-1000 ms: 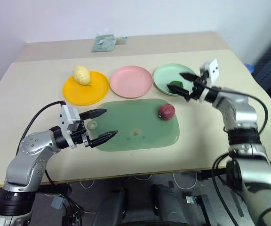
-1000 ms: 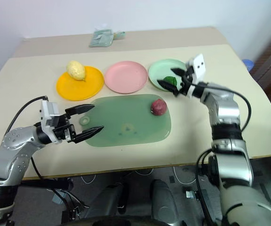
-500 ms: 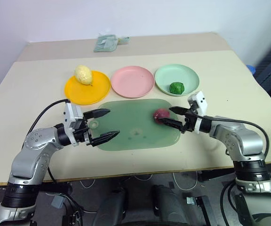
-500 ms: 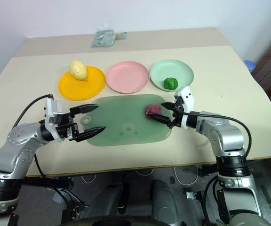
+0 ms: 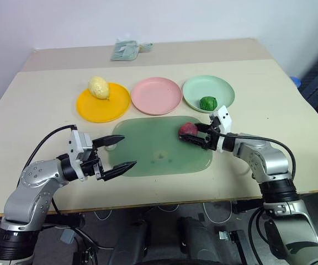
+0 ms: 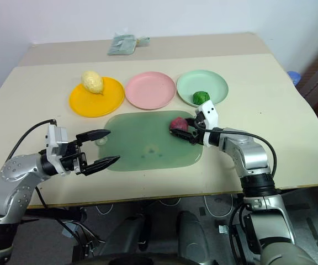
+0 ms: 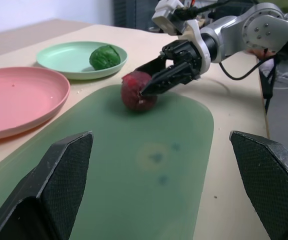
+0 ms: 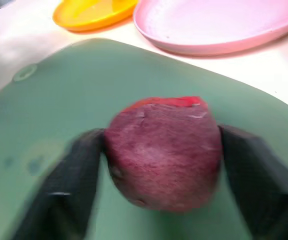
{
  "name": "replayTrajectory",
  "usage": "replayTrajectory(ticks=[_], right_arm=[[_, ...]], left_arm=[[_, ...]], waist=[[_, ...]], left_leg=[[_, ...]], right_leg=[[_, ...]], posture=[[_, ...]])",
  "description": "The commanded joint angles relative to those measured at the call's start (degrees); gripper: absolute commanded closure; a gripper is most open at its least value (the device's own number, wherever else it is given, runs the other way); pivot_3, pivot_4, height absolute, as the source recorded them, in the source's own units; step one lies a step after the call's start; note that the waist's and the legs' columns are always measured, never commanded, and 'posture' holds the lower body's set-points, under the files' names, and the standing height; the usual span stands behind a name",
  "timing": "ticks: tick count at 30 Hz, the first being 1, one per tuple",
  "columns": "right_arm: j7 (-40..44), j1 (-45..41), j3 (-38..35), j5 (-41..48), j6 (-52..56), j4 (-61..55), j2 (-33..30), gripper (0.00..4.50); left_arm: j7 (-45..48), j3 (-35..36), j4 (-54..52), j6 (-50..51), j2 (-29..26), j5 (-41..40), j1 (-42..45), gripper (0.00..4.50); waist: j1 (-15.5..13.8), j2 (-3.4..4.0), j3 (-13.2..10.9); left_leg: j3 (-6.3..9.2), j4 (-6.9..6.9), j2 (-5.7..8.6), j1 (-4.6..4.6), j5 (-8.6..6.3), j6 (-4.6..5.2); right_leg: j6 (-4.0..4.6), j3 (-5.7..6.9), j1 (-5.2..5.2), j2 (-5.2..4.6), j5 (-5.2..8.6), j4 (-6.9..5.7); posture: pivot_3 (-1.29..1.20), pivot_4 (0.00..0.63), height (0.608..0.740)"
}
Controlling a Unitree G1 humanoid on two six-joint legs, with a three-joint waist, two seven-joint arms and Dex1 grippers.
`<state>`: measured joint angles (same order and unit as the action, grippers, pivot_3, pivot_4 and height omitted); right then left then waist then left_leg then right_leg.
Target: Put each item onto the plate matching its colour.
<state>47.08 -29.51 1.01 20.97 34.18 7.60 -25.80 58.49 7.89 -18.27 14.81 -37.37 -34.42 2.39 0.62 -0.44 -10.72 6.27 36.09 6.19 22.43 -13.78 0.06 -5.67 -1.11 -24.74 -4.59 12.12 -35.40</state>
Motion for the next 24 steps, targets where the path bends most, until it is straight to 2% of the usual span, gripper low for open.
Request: replayTrajectory(ticks=[1,5,8,13,16,20,24], right_arm=[[0.8,-1.7,-0.1,0.8,-0.6,-1.6,0.4,1.3],[1.4,-3.0,0.8,0.4,-1.6,-1.4,0.7,1.3],[0.0,-9.9,0.2,-0.2,-5.8,4.3,4.3,1.3],[-4.2,-24.7,0.8,-6.6,-20.0,27.2,10.3,1.3],[-9.0,-33.9,-0.7,-9.6,-30.2,46.7,13.8,1.3],[-13.7,-39.8,-1.9,-12.4,-37.8,60.8,15.7,1.3],[-16.9,-42.2,-3.3,-13.8,-39.8,66.3,17.2,0.04]], left_arm=[[-0.4,1.7,-2.2,0.1,-0.5,-0.9,-0.4,0.0],[-0.9,1.8,-2.5,0.0,-0.4,-0.8,-0.6,0.0],[-2.2,2.2,-3.3,0.2,0.0,-1.2,-1.1,0.0],[-3.6,2.1,-4.7,0.4,0.5,-1.2,-1.9,0.0],[-5.9,2.3,-6.0,0.8,1.5,-1.3,-2.5,0.0],[-9.2,2.0,-8.6,1.5,2.0,0.6,-4.0,0.0],[-15.2,3.9,-11.9,2.8,3.0,1.3,-6.4,0.0]], waist=[[0.0,0.0,0.0],[0.1,0.0,0.0],[0.5,0.0,0.0],[0.6,0.0,0.0],[0.2,-0.01,0.0],[0.2,-0.02,0.0],[0.6,-0.01,0.0]], left_leg=[[0.0,0.0,0.0,0.0,0.0,0.0],[0.0,-0.01,0.0,0.0,0.0,0.0],[0.0,-0.01,0.0,0.0,0.0,0.0],[-0.03,-0.11,-0.03,-0.01,0.03,-0.06],[-0.01,-0.1,0.0,0.0,0.04,-0.06],[0.0,-0.09,0.02,0.01,0.07,-0.13],[0.0,-0.12,0.02,0.01,0.08,-0.14]], right_leg=[[0.0,0.0,0.0,0.0,0.0,0.0],[0.0,0.01,0.0,0.0,0.0,0.0],[0.0,0.0,-0.01,0.01,0.0,0.0],[0.04,0.01,-0.1,0.07,-0.02,-0.04],[0.04,0.04,-0.07,0.06,-0.02,0.0],[0.04,0.03,-0.04,0.05,-0.03,0.07],[0.04,-0.01,-0.09,0.06,-0.02,0.02]], posture=[[0.0,0.15,0.74],[0.0,0.15,0.74],[0.0,0.15,0.74],[0.0,0.15,0.74],[0.0,0.15,0.74],[0.0,0.15,0.74],[0.0,0.15,0.74]])
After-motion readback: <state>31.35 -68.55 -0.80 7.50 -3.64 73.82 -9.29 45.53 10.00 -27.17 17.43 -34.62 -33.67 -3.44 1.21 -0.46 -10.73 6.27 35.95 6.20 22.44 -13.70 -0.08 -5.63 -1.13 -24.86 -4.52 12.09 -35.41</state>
